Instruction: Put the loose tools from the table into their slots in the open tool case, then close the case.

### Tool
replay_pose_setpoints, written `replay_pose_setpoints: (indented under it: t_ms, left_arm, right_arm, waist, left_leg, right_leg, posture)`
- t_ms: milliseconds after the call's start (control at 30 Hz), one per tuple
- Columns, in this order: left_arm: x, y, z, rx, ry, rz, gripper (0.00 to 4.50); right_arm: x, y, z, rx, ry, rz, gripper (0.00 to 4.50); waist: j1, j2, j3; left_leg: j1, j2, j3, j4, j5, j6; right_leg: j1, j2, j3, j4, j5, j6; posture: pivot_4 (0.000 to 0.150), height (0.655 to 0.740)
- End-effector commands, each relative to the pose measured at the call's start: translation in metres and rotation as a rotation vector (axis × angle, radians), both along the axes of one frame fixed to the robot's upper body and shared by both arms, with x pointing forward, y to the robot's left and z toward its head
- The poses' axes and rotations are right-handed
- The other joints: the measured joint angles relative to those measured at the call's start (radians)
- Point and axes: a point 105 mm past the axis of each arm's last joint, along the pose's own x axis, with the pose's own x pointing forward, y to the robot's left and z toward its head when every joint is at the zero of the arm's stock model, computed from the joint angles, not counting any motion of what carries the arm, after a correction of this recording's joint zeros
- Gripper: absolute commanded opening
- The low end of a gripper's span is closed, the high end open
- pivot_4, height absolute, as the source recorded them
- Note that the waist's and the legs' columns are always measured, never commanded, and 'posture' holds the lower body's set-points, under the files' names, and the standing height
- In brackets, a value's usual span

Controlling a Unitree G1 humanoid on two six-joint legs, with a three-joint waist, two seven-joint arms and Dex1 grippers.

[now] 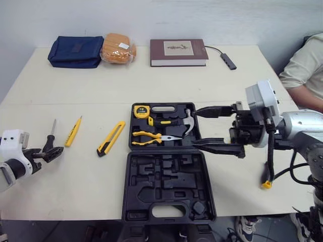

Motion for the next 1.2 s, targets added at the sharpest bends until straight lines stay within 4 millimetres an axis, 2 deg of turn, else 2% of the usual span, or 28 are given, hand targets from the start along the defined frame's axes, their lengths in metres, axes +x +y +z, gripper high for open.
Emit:
replay_pose_setpoints:
  t_ms: [33, 133, 167, 200, 300, 333, 400, 433, 467, 600, 667, 733, 767, 833, 867, 1000, 1067, 1133, 1200]
  left_arm:
    - [0.011, 0.001, -0.001, 0.010, -0.006, 0.015, 4.50]
    - [0.015, 0.006, -0.008, 0.034, 0.012, 0.050, 4.50]
    - [0.015, 0.006, -0.009, 0.036, 0.016, 0.056, 3.98]
    - [0.016, 0.003, -0.011, 0.025, 0.019, 0.044, 3.70]
    - [0.013, -0.002, -0.015, 0.018, 0.044, 0.020, 2.48]
    - [0.011, 0.001, -0.016, 0.027, 0.051, 0.031, 2.30]
    - [0.007, 0.010, -0.014, 0.039, 0.054, 0.062, 1.23]
    - [0.004, 0.015, -0.013, 0.046, 0.052, 0.072, 1.01]
    - [0.002, 0.018, -0.010, 0.051, 0.049, 0.078, 0.85]
    - [-0.004, 0.030, 0.012, 0.082, -0.005, 0.093, 0.85]
    - [-0.006, 0.026, 0.034, 0.129, -0.050, 0.035, 0.85]
    - [-0.008, 0.003, 0.056, 0.162, -0.077, -0.100, 0.85]
    - [-0.007, -0.015, 0.067, 0.146, -0.097, -0.184, 0.85]
    - [-0.010, -0.042, 0.077, 0.137, -0.103, -0.312, 0.85]
    - [-0.010, -0.063, 0.082, 0.153, -0.099, -0.414, 0.85]
    - [-0.018, -0.132, 0.085, 0.172, -0.048, -0.765, 0.85]
    - [-0.023, -0.154, 0.086, 0.180, -0.035, -0.893, 0.85]
    - [-0.016, -0.181, 0.089, 0.255, -0.094, -1.024, 0.85]
    - [-0.011, -0.206, 0.086, 0.270, -0.106, -1.132, 0.85]
  right_arm:
    - [-0.006, 0.017, 0.005, -0.001, -0.044, 0.093, 4.47]
    - [-0.002, 0.027, 0.010, 0.031, -0.058, 0.112, 4.47]
    - [-0.002, 0.029, 0.011, 0.040, -0.060, 0.118, 4.50]
    - [-0.002, 0.030, 0.011, 0.042, -0.058, 0.125, 4.50]
    - [-0.003, 0.029, 0.008, 0.032, -0.055, 0.134, 4.50]
    - [-0.002, 0.029, 0.008, 0.028, -0.056, 0.133, 4.50]
    - [0.001, 0.027, 0.009, 0.028, -0.062, 0.125, 4.50]
    - [0.002, 0.027, 0.010, 0.032, -0.065, 0.120, 4.50]
    - [0.004, 0.026, 0.011, 0.036, -0.068, 0.117, 4.50]
    - [0.004, 0.025, 0.012, 0.039, -0.071, 0.119, 4.50]
    - [0.004, 0.024, 0.013, 0.041, -0.070, 0.119, 4.50]
    - [0.004, 0.021, 0.014, 0.045, -0.069, 0.112, 4.50]
    - [0.003, 0.019, 0.016, 0.053, -0.064, 0.103, 4.50]
    - [0.003, 0.015, 0.019, 0.069, -0.050, 0.088, 4.50]
    - [0.002, 0.011, 0.019, 0.071, -0.037, 0.079, 4.50]
    - [-0.013, -0.004, 0.001, -0.030, 0.066, 0.083, 4.50]
    - [-0.019, -0.009, -0.006, -0.062, 0.090, 0.081, 4.50]
    - [-0.020, -0.015, -0.012, -0.076, 0.130, 0.043, 4.50]
    - [-0.024, -0.023, -0.027, -0.141, 0.163, 0.012, 4.50]
  waist:
    - [0.000, 0.000, 0.000]
    - [0.001, 0.000, 0.000]
    - [0.000, 0.000, 0.000]
    - [0.000, 0.000, 0.000]
    - [0.000, 0.000, 0.000]
    - [0.002, -0.001, 0.000]
    - [0.002, -0.001, 0.000]
    - [0.001, -0.001, 0.000]
    - [0.000, -0.001, 0.000]
    - [-0.012, -0.001, 0.000]
    - [-0.015, -0.001, 0.000]
    - [-0.020, -0.005, 0.001]
    - [-0.019, -0.005, 0.001]
    - [-0.009, -0.005, 0.001]
    - [-0.005, -0.004, 0.001]
    - [0.009, -0.004, 0.002]
    - [0.007, -0.003, 0.002]
    - [-0.001, -0.002, 0.003]
    - [-0.002, -0.001, 0.003]
  left_leg:
    - [0.000, 0.000, 0.000, 0.000, 0.000, 0.000]
    - [0.000, 0.000, 0.000, 0.000, 0.000, 0.000]
    - [0.000, 0.000, 0.000, 0.000, 0.000, 0.000]
    - [0.000, 0.000, 0.000, 0.001, 0.000, 0.000]
    - [0.000, 0.000, 0.000, 0.000, 0.000, -0.001]
    - [0.000, 0.000, 0.000, 0.000, 0.001, -0.001]
    - [0.000, 0.000, 0.000, 0.001, 0.000, 0.000]
    - [0.000, 0.000, 0.000, 0.001, 0.000, 0.000]
    - [0.000, 0.000, 0.000, 0.001, 0.000, 0.000]
    - [0.001, 0.000, 0.000, -0.001, 0.000, -0.001]
    - [0.000, 0.000, 0.000, -0.002, 0.001, -0.001]
    - [-0.001, 0.001, 0.000, -0.002, 0.001, -0.001]
    - [-0.001, 0.001, 0.000, -0.001, 0.001, -0.001]
    - [-0.001, 0.000, -0.001, -0.001, 0.000, -0.001]
    - [-0.001, 0.000, -0.001, 0.000, 0.000, -0.001]
    - [-0.001, 0.000, -0.002, -0.001, 0.000, 0.000]
    - [-0.001, 0.000, -0.002, -0.002, 0.000, 0.000]
    - [-0.001, 0.000, -0.001, -0.003, 0.000, 0.000]
    - [0.000, 0.000, 0.000, -0.002, 0.001, 0.000]
  right_leg:
    - [0.000, 0.000, 0.000, 0.000, 0.000, 0.000]
    - [0.000, 0.000, 0.000, 0.001, 0.000, 0.000]
    - [0.000, 0.000, 0.000, 0.001, 0.000, 0.000]
    - [0.000, 0.000, 0.000, 0.001, 0.000, 0.000]
    - [0.000, 0.000, 0.000, 0.002, 0.000, 0.000]
    - [0.000, 0.000, 0.000, 0.002, 0.000, 0.000]
    - [0.000, 0.000, 0.000, 0.003, 0.000, 0.000]
    - [0.000, 0.000, 0.000, 0.003, 0.000, 0.000]
    - [0.000, 0.000, 0.000, 0.002, 0.000, 0.000]
    - [0.000, 0.000, 0.000, 0.002, 0.000, 0.000]
    - [-0.001, 0.000, 0.000, 0.002, 0.000, 0.000]
    - [-0.002, 0.000, 0.000, 0.002, 0.000, 0.000]
    - [-0.002, 0.000, 0.000, 0.002, 0.000, 0.000]
    - [-0.001, 0.000, 0.000, 0.000, 0.000, 0.000]
    - [0.000, -0.001, 0.000, -0.001, 0.000, 0.000]
    - [0.000, -0.001, 0.001, -0.004, 0.000, 0.000]
    - [0.001, -0.001, 0.001, -0.006, 0.000, 0.000]
    - [0.001, 0.000, 0.001, -0.006, 0.000, 0.000]
    - [0.001, 0.001, 0.001, -0.005, 0.000, 0.000]
  posture:
    - [0.150, 0.7400]
    - [0.150, 0.7400]
    - [0.150, 0.7400]
    - [0.150, 0.7400]
    - [0.150, 0.7400]
    - [0.150, 0.7400]
    - [0.150, 0.7400]
    - [0.150, 0.7400]
    - [0.150, 0.7400]
    - [0.150, 0.7400]
    - [0.150, 0.7400]
    - [0.150, 0.7400]
    - [0.150, 0.7400]
    - [0.150, 0.7400]
    - [0.150, 0.7400]
    - [0.150, 0.7400]
    - [0.150, 0.7400]
    - [0.150, 0.7400]
    - [0.150, 0.7400]
